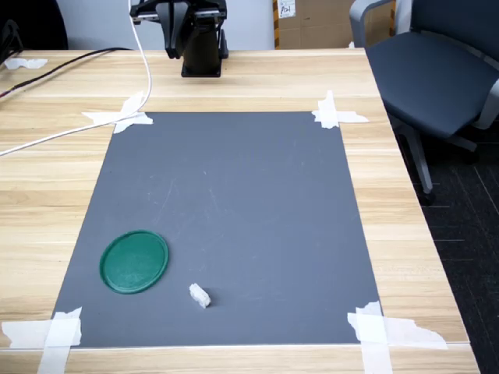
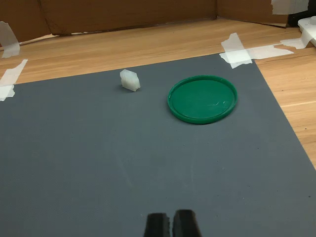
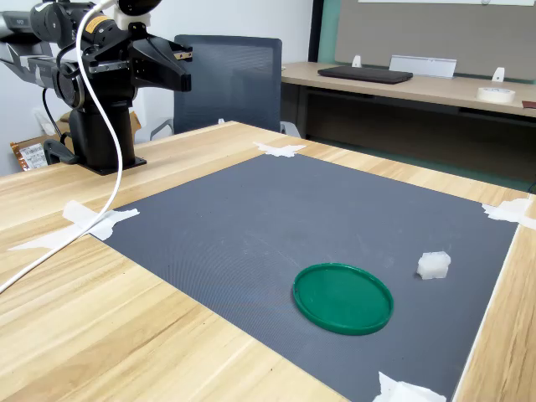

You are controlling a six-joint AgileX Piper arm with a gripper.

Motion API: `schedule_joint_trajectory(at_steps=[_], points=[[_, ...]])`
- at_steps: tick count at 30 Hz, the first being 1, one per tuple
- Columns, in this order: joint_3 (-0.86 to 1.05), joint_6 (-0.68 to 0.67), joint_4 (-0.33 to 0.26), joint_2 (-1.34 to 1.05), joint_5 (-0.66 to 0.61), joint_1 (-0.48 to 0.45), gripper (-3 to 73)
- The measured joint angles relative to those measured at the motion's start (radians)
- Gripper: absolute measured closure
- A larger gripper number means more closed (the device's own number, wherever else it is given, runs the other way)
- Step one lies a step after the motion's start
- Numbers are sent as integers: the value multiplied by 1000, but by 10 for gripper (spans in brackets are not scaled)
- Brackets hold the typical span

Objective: Grasp a white terminal and put it in the green lid.

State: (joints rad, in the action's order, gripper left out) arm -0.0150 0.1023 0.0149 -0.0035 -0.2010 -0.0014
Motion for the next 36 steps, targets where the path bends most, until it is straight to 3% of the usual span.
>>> schedule_joint_trajectory(at_steps=[16, 23, 30, 36], points=[[-4, -89, 0, 130, 39, 0, 724], [-169, -154, 0, 266, 35, 0, 724], [-409, -169, 0, 489, -107, 0, 724], [-619, -179, 0, 665, -300, 0, 724]])
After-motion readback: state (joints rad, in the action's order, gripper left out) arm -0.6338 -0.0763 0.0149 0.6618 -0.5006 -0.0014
